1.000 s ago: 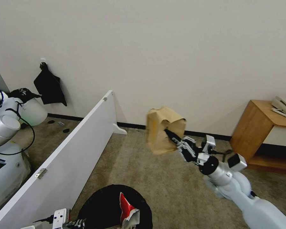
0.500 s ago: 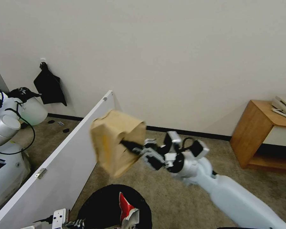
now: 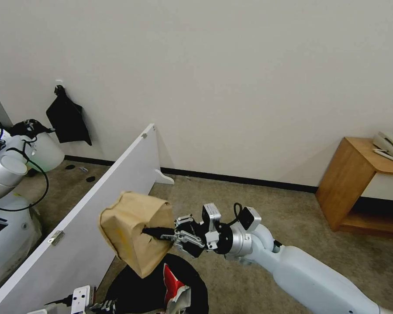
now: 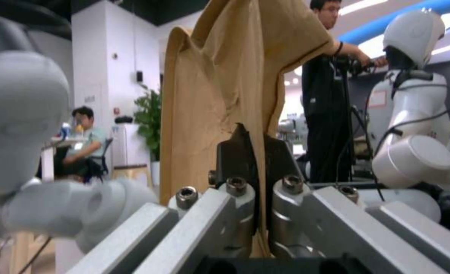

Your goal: Pick up the trash bin, then pick up the garbage from the floor and place it into the trash bin.

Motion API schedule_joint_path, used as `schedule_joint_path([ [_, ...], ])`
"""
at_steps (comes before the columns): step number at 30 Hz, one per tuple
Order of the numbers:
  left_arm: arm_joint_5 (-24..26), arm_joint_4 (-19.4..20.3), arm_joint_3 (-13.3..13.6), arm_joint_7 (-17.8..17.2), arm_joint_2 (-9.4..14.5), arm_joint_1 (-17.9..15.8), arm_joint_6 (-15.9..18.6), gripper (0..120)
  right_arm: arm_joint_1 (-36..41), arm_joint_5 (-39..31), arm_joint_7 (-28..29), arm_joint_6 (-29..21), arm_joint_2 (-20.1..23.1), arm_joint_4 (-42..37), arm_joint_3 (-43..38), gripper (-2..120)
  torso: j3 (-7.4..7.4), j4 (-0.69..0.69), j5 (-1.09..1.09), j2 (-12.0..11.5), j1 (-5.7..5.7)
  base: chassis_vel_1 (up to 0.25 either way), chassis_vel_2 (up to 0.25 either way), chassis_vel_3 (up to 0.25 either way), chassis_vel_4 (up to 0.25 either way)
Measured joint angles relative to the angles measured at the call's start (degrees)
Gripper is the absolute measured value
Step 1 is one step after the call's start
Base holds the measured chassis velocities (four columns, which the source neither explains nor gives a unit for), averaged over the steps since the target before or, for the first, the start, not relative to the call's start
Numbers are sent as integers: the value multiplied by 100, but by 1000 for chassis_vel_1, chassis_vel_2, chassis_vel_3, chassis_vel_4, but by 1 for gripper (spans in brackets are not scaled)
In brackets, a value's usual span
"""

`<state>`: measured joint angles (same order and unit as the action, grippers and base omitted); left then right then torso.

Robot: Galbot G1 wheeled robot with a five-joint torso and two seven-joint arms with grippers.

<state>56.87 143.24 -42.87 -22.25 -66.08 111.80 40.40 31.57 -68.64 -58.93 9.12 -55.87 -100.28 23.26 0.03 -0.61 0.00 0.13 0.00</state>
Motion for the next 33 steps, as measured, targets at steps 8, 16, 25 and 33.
schedule_joint_path([
  [8,17,0,-12,1,9,-6,0,4,77,183,-99,0,79,106,39,0,0,0,0,0,0,0,0,0,0],
  [16,20,0,-21,4,13,-4,-1,4,175,285,-144,0,158,129,25,0,0,0,0,0,0,0,0,0,0],
  [25,24,0,-19,3,14,-6,-1,4,225,353,-174,1,192,175,80,0,0,0,0,0,0,0,0,0,0],
  [33,33,0,-26,1,17,0,-1,4,275,477,-186,20,174,261,120,0,0,0,0,0,0,0,0,0,0],
])
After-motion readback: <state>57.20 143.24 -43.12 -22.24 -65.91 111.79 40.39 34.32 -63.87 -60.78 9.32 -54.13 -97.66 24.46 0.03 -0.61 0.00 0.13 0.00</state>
